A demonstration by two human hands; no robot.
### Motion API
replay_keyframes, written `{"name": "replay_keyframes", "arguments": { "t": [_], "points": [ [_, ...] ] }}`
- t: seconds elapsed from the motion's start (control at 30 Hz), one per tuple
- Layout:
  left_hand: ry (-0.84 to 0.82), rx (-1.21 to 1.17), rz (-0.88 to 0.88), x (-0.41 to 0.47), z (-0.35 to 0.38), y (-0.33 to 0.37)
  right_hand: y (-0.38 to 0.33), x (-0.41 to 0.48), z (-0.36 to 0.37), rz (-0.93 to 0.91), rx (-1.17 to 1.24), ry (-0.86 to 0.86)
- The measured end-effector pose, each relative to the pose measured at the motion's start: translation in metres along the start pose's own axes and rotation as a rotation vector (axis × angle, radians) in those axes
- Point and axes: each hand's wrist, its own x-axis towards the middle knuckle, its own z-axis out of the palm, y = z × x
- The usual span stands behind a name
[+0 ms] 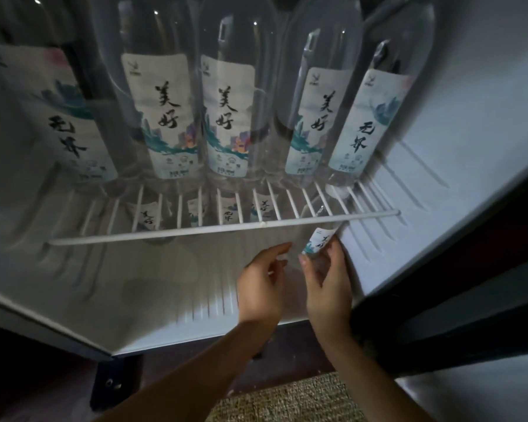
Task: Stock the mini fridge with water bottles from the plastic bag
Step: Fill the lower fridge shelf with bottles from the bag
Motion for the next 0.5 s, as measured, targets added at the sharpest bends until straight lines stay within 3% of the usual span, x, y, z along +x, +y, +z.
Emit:
{"name": "replay_keyframes", "arguments": {
  "t": [0.07, 0.17, 0.33, 0.5],
  "points": [
    [0.008, -0.062, -0.040, -0.006, 0.005, 0.001, 0.004, -0.019, 0.000, 0.014, 0.177, 0.048],
    [-0.053, -0.100, -0.063, -0.015, 0.011, 0.001, 0.006, -0.029, 0.004, 0.128, 0.385, -0.034],
    [-0.162, -0.127, -0.031, -0.006, 0.013, 0.006, -0.004, -0.009, 0.007, 0.228, 0.511, -0.039],
    [-0.207, -0.223, -0.118, 0.013, 0.017, 0.021, -0.008, 0.018, 0.015, 0.321, 0.611, -0.133]
  ]
}}
